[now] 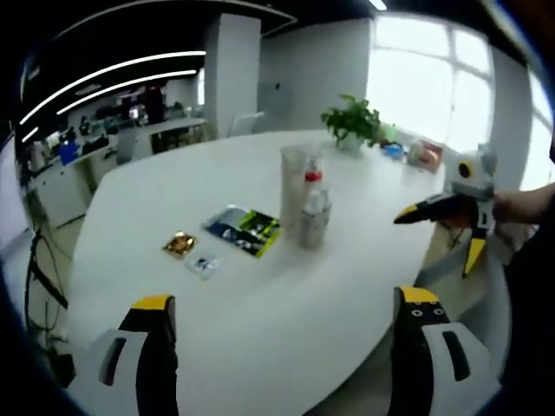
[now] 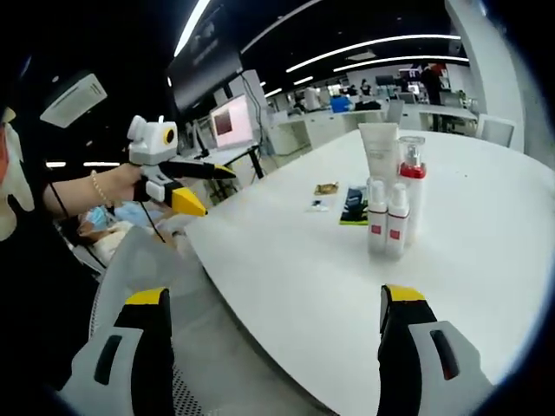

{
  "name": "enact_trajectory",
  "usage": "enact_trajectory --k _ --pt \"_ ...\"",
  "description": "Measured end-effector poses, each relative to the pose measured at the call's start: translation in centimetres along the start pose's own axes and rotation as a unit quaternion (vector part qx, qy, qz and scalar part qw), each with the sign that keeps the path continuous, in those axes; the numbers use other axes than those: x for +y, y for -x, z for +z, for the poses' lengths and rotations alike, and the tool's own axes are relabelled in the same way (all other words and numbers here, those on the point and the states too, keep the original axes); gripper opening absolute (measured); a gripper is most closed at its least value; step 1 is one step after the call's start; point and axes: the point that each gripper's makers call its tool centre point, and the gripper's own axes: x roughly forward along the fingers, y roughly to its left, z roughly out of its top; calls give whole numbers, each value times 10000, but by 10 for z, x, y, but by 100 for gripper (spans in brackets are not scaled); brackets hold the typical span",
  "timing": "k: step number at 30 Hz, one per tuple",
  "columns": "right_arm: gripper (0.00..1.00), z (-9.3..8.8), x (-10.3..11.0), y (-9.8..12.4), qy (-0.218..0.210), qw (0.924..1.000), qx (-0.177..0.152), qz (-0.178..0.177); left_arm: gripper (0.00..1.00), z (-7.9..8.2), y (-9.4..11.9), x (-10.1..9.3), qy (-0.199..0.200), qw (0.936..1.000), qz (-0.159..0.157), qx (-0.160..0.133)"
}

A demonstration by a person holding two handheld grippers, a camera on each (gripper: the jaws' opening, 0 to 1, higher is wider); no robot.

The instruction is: Arrange the skincare products in the storage area until every visible bottle or jar stands upright without overlapping.

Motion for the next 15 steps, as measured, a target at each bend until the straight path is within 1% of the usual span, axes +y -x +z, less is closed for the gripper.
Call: enact_trajectory --k 4,5,6,8,10,11,15 --pt "100 -2 0 2 3 10000 22 -9 99 -10 10 -2 150 9999 30 9" --pt "100 -2 0 2 3 10000 12 -15 99 -10 14 -3 314 9994 88 -90" --pt "100 -1 0 3 2 10000 -2 -21 99 -11 16 -3 374 9992 99 -125" --pt "100 -2 -1 3 0 10000 11 -42 99 -18 20 -3 473 9987 170 -77" --pt "100 -2 -1 4 13 10000 20 -58 99 -23 24 -6 612 9979 188 -119" --pt "100 -2 -1 4 8 10000 20 -64 99 -27 26 -5 650 9976 215 -103" --pt "100 -4 -4 7 11 9999 43 -109 96 -37 33 -7 784 9965 297 8"
